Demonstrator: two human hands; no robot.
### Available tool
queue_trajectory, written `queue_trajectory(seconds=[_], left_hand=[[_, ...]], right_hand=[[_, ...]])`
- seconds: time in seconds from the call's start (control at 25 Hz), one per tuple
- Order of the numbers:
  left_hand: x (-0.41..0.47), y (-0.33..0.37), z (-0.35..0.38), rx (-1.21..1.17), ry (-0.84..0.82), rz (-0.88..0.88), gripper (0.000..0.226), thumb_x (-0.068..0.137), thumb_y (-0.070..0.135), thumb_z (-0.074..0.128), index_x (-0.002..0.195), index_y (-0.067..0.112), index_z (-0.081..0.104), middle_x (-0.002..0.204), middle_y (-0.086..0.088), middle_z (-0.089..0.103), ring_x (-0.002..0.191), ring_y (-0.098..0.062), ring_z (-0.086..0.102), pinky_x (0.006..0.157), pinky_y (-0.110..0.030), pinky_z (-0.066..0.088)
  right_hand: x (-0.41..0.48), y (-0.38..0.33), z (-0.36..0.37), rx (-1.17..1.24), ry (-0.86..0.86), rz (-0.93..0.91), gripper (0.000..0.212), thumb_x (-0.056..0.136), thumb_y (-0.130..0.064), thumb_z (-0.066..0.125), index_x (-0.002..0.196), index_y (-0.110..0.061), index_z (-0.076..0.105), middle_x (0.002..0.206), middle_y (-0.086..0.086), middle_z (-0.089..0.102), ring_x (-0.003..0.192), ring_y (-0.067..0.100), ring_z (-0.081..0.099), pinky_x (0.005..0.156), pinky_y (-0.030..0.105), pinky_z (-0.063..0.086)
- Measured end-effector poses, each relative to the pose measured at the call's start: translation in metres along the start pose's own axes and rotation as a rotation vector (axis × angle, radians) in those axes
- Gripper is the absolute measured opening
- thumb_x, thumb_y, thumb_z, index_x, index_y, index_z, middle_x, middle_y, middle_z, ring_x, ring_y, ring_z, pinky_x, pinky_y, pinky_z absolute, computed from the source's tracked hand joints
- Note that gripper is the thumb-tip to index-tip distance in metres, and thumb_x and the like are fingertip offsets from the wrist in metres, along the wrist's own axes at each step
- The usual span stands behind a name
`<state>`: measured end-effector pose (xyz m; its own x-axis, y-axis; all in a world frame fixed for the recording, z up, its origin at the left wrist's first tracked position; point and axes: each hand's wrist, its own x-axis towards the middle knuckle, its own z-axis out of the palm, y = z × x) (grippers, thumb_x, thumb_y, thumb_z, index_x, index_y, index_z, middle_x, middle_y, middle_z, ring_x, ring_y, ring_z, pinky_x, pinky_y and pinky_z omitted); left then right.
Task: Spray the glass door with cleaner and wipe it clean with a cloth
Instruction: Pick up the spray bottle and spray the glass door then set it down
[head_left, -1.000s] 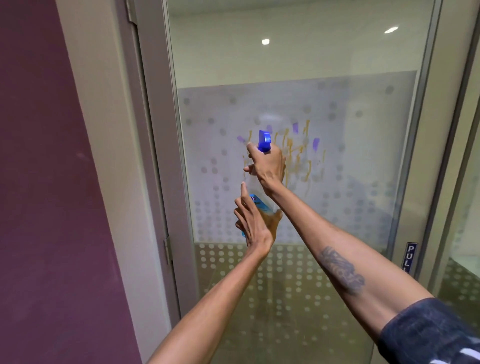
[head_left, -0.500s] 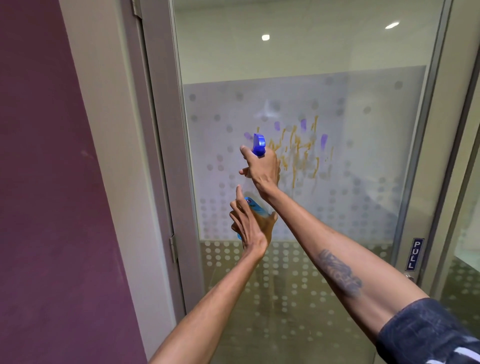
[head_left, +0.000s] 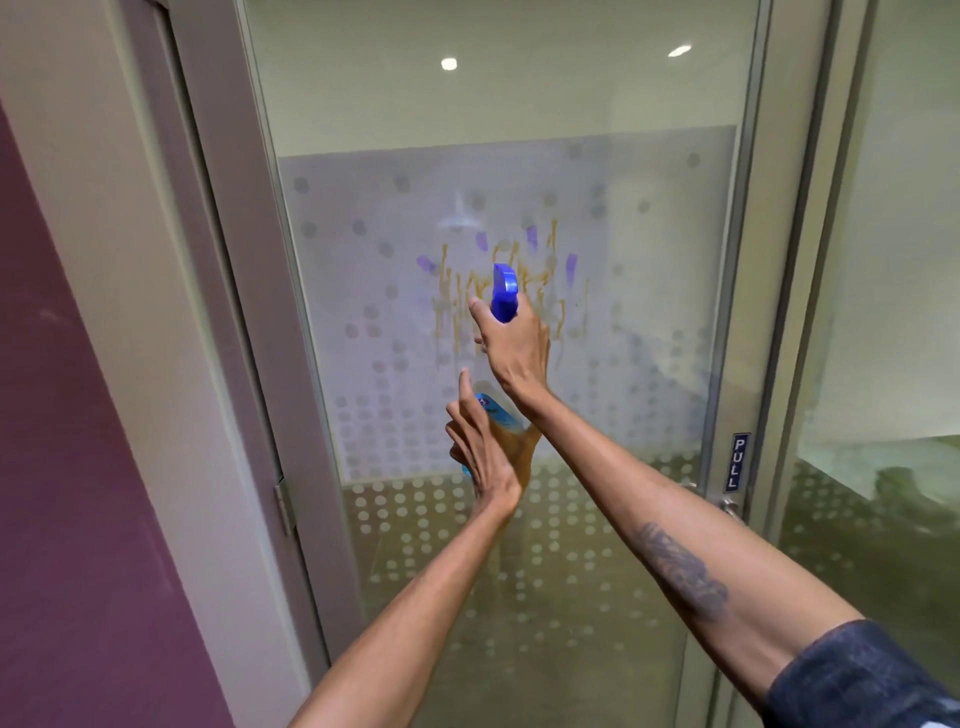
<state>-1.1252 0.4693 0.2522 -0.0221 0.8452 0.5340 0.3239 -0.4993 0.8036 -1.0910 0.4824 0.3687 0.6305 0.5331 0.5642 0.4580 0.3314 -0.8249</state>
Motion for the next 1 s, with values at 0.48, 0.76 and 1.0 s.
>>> queue_trajectory(seconds=[0.48, 0.76, 1.0], left_hand=[[-0.055, 0.072, 0.084, 0.007, -0.044, 0.020, 0.112, 0.062, 0.062, 0.047, 0.161, 0.026, 0.010, 0.129, -0.007, 0.038, 0.110, -0.033, 0.045, 0.088, -0.048, 0.041], [-0.101, 0.119, 0.164, -0.096, -0.304, 0.091, 0.117, 0.074, 0.037, 0.082, 0.161, 0.029, 0.005, 0.142, -0.004, 0.038, 0.126, -0.028, 0.040, 0.102, -0.042, 0.034], [-0.164, 0.162, 0.245, -0.195, -0.551, 0.211, 0.112, 0.081, 0.061, 0.069, 0.162, 0.030, -0.001, 0.158, -0.005, 0.028, 0.141, -0.023, 0.034, 0.117, -0.045, 0.027]], right_hand=[[0.015, 0.025, -0.139, -0.353, 0.042, -0.043, 0.036, 0.094, -0.052, 0.054, 0.093, -0.017, 0.059, 0.084, 0.004, 0.068, 0.078, 0.033, 0.062, 0.070, 0.040, 0.046], [0.046, 0.062, -0.252, -0.388, 0.111, 0.009, 0.034, 0.095, -0.051, 0.057, 0.093, -0.017, 0.060, 0.079, -0.003, 0.062, 0.075, 0.027, 0.060, 0.064, 0.033, 0.041], [0.063, 0.102, -0.372, -0.428, 0.214, 0.109, 0.028, 0.092, -0.051, 0.061, 0.095, -0.022, 0.059, 0.082, -0.006, 0.062, 0.074, 0.018, 0.061, 0.070, 0.033, 0.042]])
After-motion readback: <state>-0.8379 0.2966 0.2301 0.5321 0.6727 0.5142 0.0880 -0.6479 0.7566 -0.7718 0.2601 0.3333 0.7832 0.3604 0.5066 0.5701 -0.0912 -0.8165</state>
